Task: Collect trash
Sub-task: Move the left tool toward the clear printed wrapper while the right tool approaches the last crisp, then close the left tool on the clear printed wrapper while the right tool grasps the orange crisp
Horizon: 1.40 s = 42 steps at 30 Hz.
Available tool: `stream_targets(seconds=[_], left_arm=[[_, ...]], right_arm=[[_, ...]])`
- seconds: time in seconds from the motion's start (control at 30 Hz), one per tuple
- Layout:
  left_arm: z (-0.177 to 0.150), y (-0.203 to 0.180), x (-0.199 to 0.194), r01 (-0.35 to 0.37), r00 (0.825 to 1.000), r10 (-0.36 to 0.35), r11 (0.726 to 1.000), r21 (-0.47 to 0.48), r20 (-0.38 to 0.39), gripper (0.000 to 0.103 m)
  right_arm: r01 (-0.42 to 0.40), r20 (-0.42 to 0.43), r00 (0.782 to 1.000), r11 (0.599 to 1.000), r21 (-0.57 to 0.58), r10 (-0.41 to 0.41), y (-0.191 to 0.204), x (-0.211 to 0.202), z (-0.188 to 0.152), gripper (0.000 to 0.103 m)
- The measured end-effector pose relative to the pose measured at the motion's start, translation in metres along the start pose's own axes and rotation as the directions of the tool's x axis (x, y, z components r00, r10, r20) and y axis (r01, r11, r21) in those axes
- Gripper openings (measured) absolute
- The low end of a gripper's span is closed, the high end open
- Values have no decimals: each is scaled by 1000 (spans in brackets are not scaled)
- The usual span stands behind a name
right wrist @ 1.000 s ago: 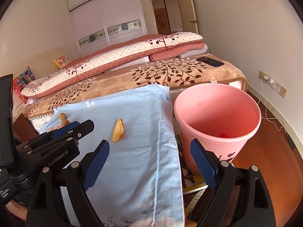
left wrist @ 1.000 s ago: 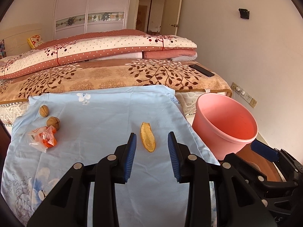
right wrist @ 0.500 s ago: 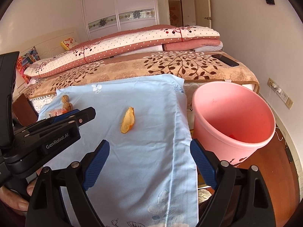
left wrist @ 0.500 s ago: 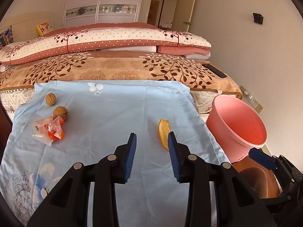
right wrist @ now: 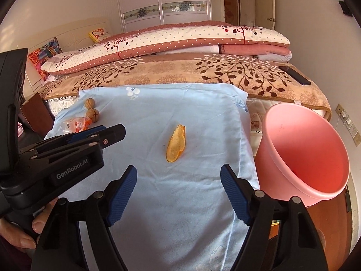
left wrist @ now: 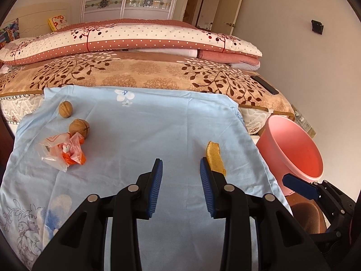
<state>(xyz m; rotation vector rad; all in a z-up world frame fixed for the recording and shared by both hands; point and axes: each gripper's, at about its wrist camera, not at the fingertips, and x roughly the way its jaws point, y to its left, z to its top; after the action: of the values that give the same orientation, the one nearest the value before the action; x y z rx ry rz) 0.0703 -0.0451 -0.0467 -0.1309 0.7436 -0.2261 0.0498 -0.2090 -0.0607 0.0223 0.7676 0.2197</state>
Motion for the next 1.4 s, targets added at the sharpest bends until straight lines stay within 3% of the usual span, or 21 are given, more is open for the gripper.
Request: stream_targets(seconds=[0.3,0.63,0.87,1.17,1.4], left_arm=[[-8,57,-10,-84,996,82,994,-72,-30,34],[-8,115,-26,-155,988,152,979,-134,-38,34],[13,143,-16,-160,986,150,970,-183,-70,35],[35,157,-5,-176,984,169,965,-193,-53,35],[59,178,-9,-126,992,123,964,-234,-26,35]], right_arm=[[-75,-87,993,996,42,79,0,24,-1,65],[-106,-101,988,989,103,116,2,51,18,61],[-67,-104,991,989,129,80,2,75,31,61],[-38,-116,992,991,129,53,3,93,35,61],[-28,-117,992,994,110,41,6,96,33,61]])
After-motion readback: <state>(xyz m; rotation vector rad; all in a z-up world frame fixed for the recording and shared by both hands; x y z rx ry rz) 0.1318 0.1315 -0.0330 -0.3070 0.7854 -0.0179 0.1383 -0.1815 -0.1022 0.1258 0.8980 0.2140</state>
